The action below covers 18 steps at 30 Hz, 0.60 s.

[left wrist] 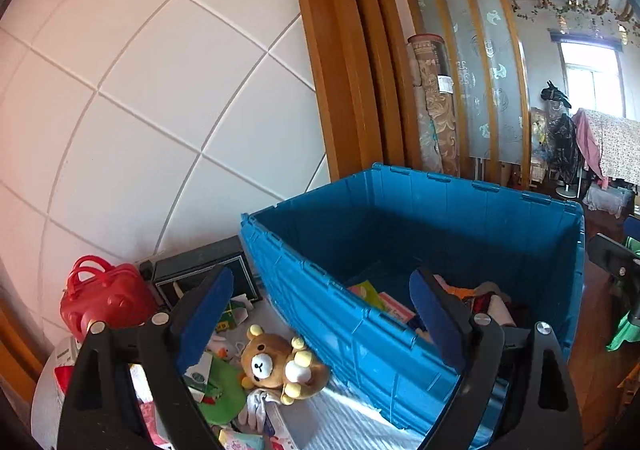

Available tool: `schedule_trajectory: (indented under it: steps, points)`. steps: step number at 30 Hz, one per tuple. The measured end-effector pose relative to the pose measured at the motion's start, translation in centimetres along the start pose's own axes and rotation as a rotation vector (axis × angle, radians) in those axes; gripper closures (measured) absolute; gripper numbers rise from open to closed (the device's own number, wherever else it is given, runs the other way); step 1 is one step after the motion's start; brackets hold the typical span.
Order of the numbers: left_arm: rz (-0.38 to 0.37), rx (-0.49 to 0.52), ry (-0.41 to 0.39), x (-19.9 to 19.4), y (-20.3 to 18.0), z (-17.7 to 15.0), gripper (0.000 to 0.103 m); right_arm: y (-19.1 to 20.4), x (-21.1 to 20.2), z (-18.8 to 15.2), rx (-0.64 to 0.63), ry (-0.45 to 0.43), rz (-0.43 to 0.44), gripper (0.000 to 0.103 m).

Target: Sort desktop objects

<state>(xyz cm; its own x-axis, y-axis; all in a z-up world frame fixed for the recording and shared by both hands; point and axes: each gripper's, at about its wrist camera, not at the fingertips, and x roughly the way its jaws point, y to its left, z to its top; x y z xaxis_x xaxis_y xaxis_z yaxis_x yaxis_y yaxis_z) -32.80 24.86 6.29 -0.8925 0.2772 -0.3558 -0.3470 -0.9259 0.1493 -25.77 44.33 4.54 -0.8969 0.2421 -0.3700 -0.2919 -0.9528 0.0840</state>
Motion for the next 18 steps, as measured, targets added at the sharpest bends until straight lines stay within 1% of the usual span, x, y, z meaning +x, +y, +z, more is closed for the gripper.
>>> schedule_trajectory:
  steps: [2, 9, 13, 15, 18]
  points:
    - [0.022, -0.01, 0.01, -0.6, 1.1, -1.2, 0.012, 0.8, -1.0, -0.9, -0.003, 0.007, 0.01, 0.001]
    - [0.031, -0.048, 0.027, -3.9, 5.8, -4.7, 0.012, 4.8, -5.0, -4.0, -0.022, 0.034, 0.024, 0.001]
    - [0.047, -0.047, 0.046, -6.4, 8.8, -7.1, 0.012, 7.8, -7.1, -6.5, -0.014, 0.068, 0.044, 0.001]
    - [0.069, -0.043, 0.062, -7.3, 10.2, -8.2, 0.012, 9.1, -8.2, -7.7, 0.003, 0.078, 0.056, 0.001]
    - [0.083, -0.048, 0.061, -9.1, 12.0, -9.6, 0.012, 10.9, -9.8, -9.3, 0.016, 0.092, 0.056, 0.001]
